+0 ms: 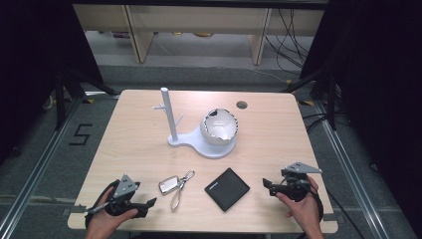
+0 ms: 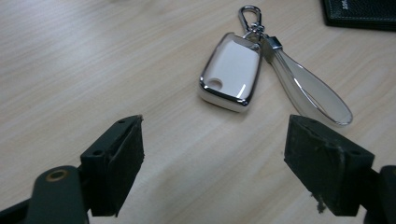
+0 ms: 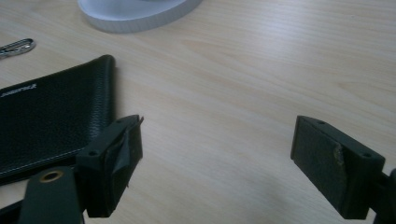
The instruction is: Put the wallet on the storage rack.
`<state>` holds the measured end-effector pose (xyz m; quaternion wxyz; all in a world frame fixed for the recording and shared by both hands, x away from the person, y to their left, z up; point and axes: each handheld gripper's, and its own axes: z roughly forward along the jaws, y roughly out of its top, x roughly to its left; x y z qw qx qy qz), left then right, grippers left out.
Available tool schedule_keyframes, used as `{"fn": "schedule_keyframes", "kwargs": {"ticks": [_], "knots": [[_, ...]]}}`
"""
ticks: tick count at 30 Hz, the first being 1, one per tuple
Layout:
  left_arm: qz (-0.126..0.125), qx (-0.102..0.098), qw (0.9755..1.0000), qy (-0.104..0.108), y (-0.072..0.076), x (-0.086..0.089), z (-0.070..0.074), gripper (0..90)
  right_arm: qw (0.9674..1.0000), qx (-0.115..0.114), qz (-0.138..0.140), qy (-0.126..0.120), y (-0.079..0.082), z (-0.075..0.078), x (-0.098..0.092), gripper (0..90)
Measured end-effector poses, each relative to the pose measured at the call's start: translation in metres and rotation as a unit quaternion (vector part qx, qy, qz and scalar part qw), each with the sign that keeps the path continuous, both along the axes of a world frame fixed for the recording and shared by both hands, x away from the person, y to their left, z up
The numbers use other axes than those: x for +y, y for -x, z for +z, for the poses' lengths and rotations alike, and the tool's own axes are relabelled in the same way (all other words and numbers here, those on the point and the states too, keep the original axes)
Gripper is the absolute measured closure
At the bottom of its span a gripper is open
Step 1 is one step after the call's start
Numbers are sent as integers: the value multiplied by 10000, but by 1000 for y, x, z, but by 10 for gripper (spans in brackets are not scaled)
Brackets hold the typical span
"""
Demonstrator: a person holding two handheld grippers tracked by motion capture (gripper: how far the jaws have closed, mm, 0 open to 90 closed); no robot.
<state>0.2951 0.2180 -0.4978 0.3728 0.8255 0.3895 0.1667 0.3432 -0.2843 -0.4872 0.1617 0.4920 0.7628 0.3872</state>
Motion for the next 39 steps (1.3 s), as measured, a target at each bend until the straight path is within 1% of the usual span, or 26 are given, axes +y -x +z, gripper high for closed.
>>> {"fn": "schedule_keyframes", "kwargs": {"ticks": [3, 4, 5, 6, 7, 8, 9, 10, 13, 14, 16, 18, 19, 21, 22, 25, 26, 29, 30, 31, 32, 33, 35, 36, 37, 39], "knots": [[56, 1, 9999, 107, 0, 0, -3, 200, 9997, 187, 111, -93, -1, -3, 2, 211], [37, -8, 10000, 62, 0, 1, -2, 199, 9997, 212, 95, -87, -1, -4, 1, 210], [67, -4, 9999, 95, 1, 0, -2, 199, 9993, 281, 29, -229, -1, -5, 2, 207], [-24, -6, 9999, 127, 0, 0, -3, 199, 9998, 180, 76, -91, -2, -4, 0, 205], [-16, 12, 9999, 126, 1, 0, -3, 199, 9993, 289, -13, -216, -1, -4, 2, 205], [-3, 51, 9999, 106, 1, -1, -3, 200, 9994, 272, -2, -230, -1, -4, 2, 207], [-85, 24, 9999, 123, 1, 0, -3, 200, 9993, 283, 16, -230, -1, -4, 2, 208], [-65, 35, 9999, 88, 2, -1, -2, 200, 9998, 189, 62, -76, -2, -4, 0, 208], [-77, 30, 9999, 97, 2, -1, -2, 200, 9997, 169, 123, -102, -2, -4, 0, 213], [-64, 23, 9999, 97, 2, -2, -2, 200, 9993, 277, 58, -258, -1, -5, 2, 213], [-89, 51, 9999, 102, 2, -2, -3, 199, 9993, 282, 67, -248, -1, -5, 2, 213], [-67, 5, 9999, 83, 3, -3, -3, 200, 9997, 178, 137, -109, -2, -4, 0, 214], [-83, 9, 9999, 80, 3, -4, -3, 200, 9992, 303, 81, -262, -1, -5, 2, 215], [-78, -9, 10000, 32, 3, -6, -3, 200, 9990, 305, 70, -316, -1, -5, 3, 215], [-64, -1, 10000, 63, 4, -7, -3, 201, 9992, 212, 161, -285, -3, -5, 1, 215], [-76, -43, 9998, 167, 4, -11, -3, 208, 9985, 256, 183, -446, -3, -3, 1, 218], [-215, -56, 9996, 162, 4, -13, -2, 208, 9986, 250, 183, -436, -4, -3, 1, 217], [-366, -26, 9993, 12, 6, -22, -2, 206, 9979, 319, 99, -560, -3, -1, 3, 217], [-380, 1, 9992, 108, 7, -27, -2, 207, 9982, 226, 222, -506, -5, -1, 1, 217], [-461, 33, 9988, 134, 7, -30, -2, 209, 9979, 246, 237, -550, -5, 0, 2, 217], [-546, 30, 9985, 63, 6, -32, -1, 214, 9970, 399, 159, -643, -3, 2, 4, 217], [-538, 29, 9983, 202, 7, -38, 0, 221, 9967, 394, 224, -667, -4, 3, 5, 217], [-672, 33, 9976, 153, 6, -44, 3, 250, 9970, 307, 416, -579, -8, 4, 6, 217], [-667, 38, 9973, 303, 6, -50, 3, 261, 9972, 332, 427, -516, -8, 5, 7, 218], [-796, 47, 9965, 244, 5, -53, 4, 281, 9963, 371, 475, -620, -9, 6, 9, 224], [-851, -4, 9956, 393, 6, -65, 5, 335, 9938, 534, 556, -803, -10, 8, 15, 247]]}}
